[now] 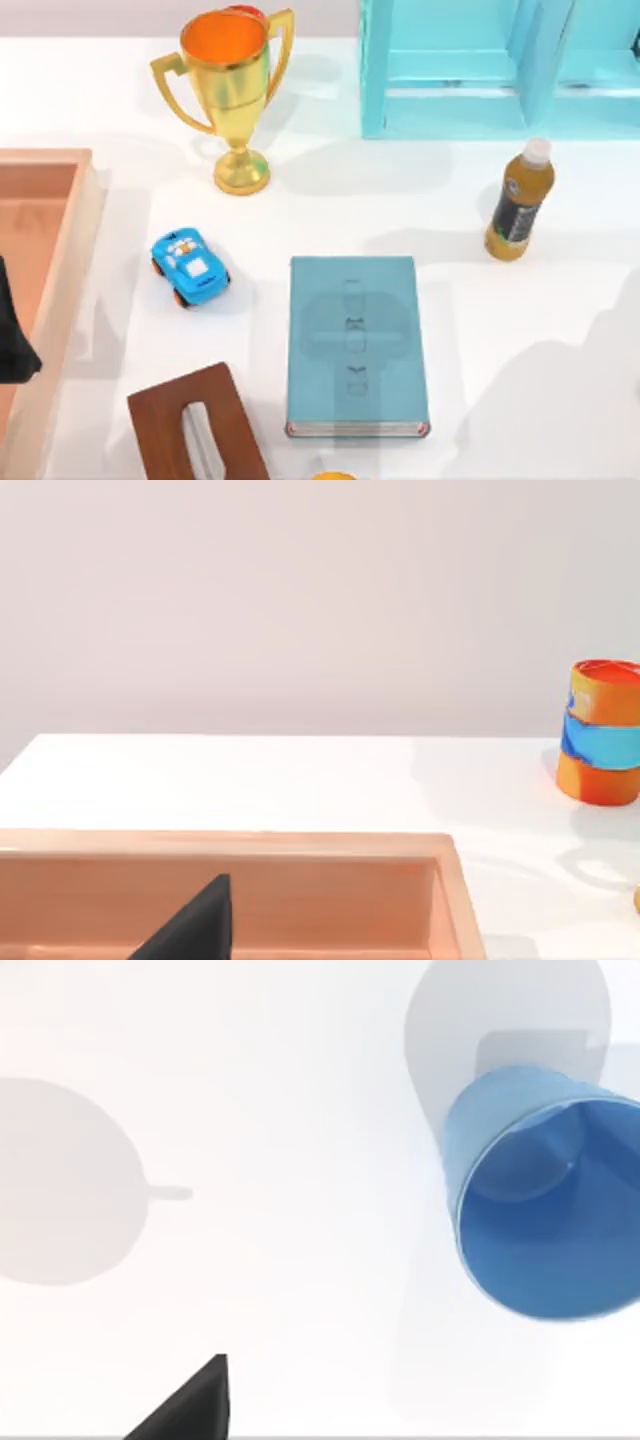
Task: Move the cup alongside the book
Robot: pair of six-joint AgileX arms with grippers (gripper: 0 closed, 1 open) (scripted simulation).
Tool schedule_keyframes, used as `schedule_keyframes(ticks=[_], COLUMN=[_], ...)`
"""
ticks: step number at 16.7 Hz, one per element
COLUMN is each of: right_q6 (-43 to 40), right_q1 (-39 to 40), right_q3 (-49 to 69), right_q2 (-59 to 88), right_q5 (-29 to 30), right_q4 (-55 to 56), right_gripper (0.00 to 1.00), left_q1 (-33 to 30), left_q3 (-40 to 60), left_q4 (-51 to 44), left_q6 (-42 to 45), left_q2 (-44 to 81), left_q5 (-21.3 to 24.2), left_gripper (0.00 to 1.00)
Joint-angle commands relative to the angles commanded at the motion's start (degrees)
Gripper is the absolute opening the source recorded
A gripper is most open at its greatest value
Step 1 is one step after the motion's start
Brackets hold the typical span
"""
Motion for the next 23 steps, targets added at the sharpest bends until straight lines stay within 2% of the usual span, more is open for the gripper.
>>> schedule_keyframes(ticks=[4, 11, 17, 23], right_q6=[0.21, 0.29, 0.26, 0.26], right_q1=[0.23, 0.20, 0.18, 0.18], right_q3=[-2.15, -14.36, -15.95, -15.95], right_q2=[0.49, 4.94, 5.52, 5.52], right_q5=[0.00, 0.03, 0.03, 0.03], right_q4=[2.37, 19.69, 21.47, 21.47], right_gripper=[1.00, 1.00, 1.00, 0.55], left_q1=[0.00, 0.00, 0.00, 0.00], left_q3=[0.00, 0.00, 0.00, 0.00], left_q4=[0.00, 0.00, 0.00, 0.00], left_q6=[0.00, 0.00, 0.00, 0.00], left_q2=[0.00, 0.00, 0.00, 0.00], left_q5=[0.00, 0.00, 0.00, 0.00], left_gripper=[1.00, 1.00, 1.00, 1.00])
